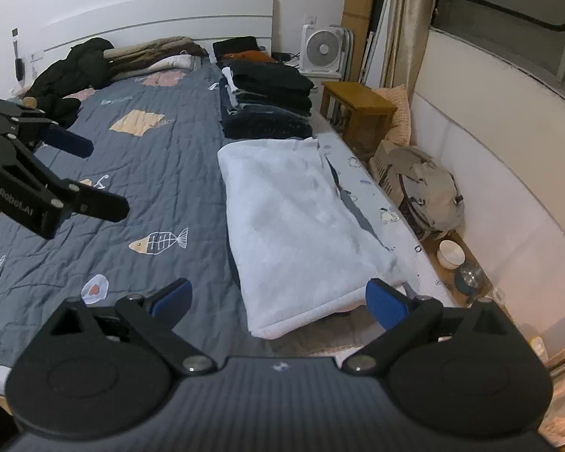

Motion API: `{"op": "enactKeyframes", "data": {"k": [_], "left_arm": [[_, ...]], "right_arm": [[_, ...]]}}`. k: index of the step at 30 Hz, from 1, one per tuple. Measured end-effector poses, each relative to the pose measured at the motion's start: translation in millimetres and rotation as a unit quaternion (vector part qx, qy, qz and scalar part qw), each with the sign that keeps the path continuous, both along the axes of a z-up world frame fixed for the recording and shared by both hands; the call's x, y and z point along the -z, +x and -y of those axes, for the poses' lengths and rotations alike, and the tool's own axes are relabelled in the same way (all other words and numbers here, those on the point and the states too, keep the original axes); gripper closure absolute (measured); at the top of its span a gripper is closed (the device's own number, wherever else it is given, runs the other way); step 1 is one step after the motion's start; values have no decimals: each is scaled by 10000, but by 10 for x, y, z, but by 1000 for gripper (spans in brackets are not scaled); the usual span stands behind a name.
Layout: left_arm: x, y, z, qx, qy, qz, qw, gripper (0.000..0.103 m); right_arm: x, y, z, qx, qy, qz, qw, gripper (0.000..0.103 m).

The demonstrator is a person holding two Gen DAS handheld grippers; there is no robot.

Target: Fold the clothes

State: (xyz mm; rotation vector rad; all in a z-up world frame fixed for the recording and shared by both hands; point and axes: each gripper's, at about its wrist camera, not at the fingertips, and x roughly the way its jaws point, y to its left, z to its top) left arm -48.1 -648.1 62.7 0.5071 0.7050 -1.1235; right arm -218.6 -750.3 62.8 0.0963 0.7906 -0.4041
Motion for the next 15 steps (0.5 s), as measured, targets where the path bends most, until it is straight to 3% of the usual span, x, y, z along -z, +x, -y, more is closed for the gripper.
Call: {"op": "enactKeyframes", "data": {"k": [15], "left_arm": [[32, -62, -22, 95, -29, 157, 9998, 0]], "right_arm": [[65, -8, -37, -80, 31, -146, 9999, 5]]}}
